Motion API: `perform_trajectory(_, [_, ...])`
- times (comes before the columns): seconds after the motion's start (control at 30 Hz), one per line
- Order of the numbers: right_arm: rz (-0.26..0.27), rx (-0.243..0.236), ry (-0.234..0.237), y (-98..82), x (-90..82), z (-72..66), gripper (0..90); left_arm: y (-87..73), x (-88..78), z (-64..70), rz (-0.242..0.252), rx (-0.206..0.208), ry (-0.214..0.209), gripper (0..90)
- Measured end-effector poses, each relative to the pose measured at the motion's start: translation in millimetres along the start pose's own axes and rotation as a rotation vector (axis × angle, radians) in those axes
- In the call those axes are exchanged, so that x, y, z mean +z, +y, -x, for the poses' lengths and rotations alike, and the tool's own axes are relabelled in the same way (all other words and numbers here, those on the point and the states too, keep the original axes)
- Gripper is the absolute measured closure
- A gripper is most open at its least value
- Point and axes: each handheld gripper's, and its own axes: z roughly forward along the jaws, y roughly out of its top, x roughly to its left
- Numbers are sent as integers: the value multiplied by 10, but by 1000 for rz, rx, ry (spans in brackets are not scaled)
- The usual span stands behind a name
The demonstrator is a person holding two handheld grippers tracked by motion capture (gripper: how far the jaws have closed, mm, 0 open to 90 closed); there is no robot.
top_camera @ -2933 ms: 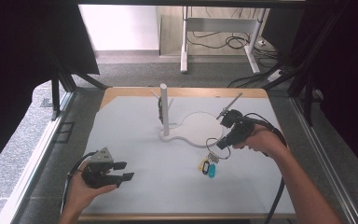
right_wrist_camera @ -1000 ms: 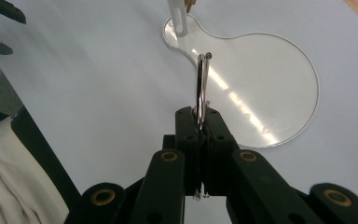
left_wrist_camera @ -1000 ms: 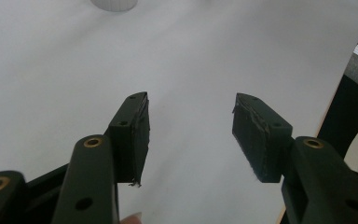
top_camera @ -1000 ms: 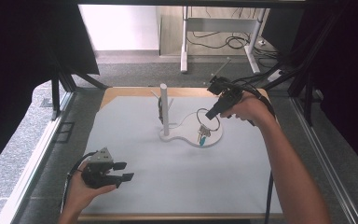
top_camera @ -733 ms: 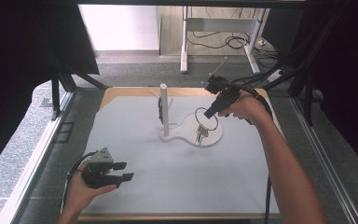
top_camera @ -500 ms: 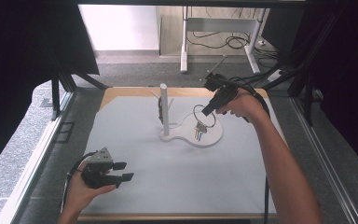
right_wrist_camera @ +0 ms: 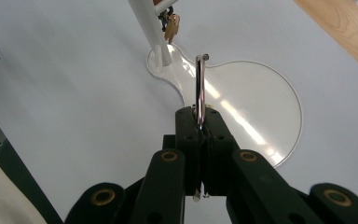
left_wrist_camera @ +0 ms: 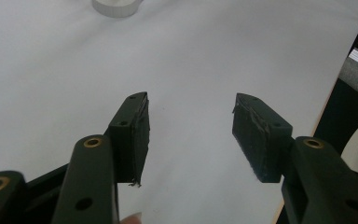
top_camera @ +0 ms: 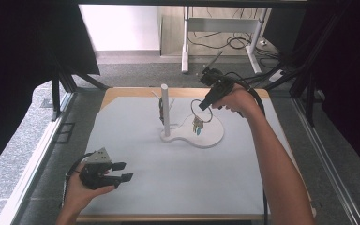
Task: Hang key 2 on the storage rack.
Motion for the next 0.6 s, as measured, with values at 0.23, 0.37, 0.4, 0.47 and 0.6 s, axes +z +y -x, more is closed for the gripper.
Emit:
perform_trajectory(0.23, [1,14,-1,53,59,11,872,5,-6,6,2,6,-6,466])
perform_trajectory(0.37, [0,8,-1,102,107,11,872,3,-15,8,4,1,-5,465])
perform_trajectory(0.4, [4,8,2,115,117,13,872,2,-17,5,5,1,-6,465])
perform_trajectory(0.47, [8,5,9,140,138,20,872,3,-22,1,6,6,-5,466])
perform_trajectory(0.6, [1,11,8,192,196,38,872,7,-15,5,3,8,-8,465])
